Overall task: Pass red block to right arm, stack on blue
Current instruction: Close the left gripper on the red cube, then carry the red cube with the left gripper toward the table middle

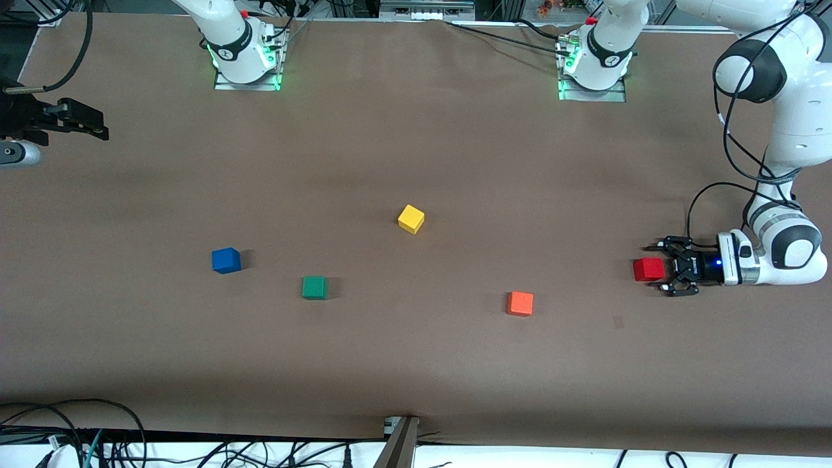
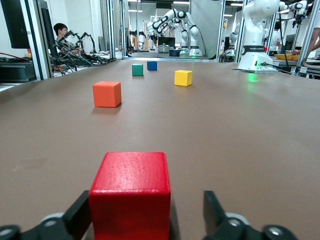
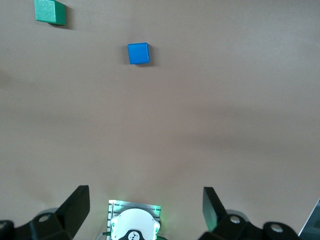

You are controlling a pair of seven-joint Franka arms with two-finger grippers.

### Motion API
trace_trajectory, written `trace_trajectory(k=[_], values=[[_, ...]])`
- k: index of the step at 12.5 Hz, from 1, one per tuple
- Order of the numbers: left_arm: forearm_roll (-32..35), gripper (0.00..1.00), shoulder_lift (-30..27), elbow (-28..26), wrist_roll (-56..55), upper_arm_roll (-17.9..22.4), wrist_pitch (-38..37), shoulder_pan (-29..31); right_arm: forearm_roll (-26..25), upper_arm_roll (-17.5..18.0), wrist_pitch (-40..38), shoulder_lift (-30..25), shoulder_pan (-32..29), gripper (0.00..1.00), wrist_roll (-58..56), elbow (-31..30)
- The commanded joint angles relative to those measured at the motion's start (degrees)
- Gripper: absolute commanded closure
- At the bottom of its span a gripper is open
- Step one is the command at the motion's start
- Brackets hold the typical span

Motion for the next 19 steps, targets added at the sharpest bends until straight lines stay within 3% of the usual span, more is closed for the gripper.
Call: trace_trajectory(k=[1, 2, 3, 4, 7, 9, 11, 15, 16, 19], values=[[-1.47, 0.43, 0.99, 1.65, 3.45, 0.18, -1.05, 0.07, 0.09, 0.04, -0.11, 0.46, -0.29, 0.0, -0.63, 0.97], [-1.47, 0.63, 0.99, 1.65, 3.45, 0.27, -1.05, 0.16, 0.09, 0.04, -0.11, 0.46, -0.29, 0.0, -0.63, 0.97], [-1.47, 0.95, 0.9, 1.65, 3.36, 0.27, -1.05, 0.16, 0.09, 0.04, -0.11, 0.46, -0.29, 0.0, -0.63, 0.97], [-1.47, 1.0, 0.81, 1.73, 3.36, 0.27, -1.05, 0.16, 0.17, 0.04, -0.19, 0.46, -0.29, 0.0, -0.63, 0.97], [-1.73, 1.0, 0.2, 1.74, -0.59, -0.25, -1.66, -0.19, 0.52, 0.04, -0.19, 0.46, -0.38, 0.0, -0.63, 0.97], [-1.92, 1.0, -0.06, 1.65, -5.12, -3.41, -2.28, -1.06, 0.52, 0.04, -0.19, 0.46, -0.38, 0.0, -0.63, 0.97], [-2.69, 1.0, -0.07, 1.47, -9.11, -3.77, -5.68, -6.32, 0.53, 0.04, -0.19, 0.46, -0.29, 0.0, -0.63, 0.97], [-7.26, 1.0, -0.07, 0.77, -14.19, -13.5, -7.65, -11.25, 0.52, 0.04, -0.11, 0.55, -0.38, 0.0, -0.63, 0.97], [-10.93, 1.0, -0.07, 0.68, -15.35, -15.36, -7.47, -12.92, 0.53, 0.04, -0.11, 0.81, -0.29, 0.0, -0.72, 0.97], [-25.51, 1.0, -0.07, 0.77, -14.22, -15.81, -6.24, -21.96, 3.32, 0.3, -0.11, 1.69, -0.2, 0.0, -0.81, 1.06]])
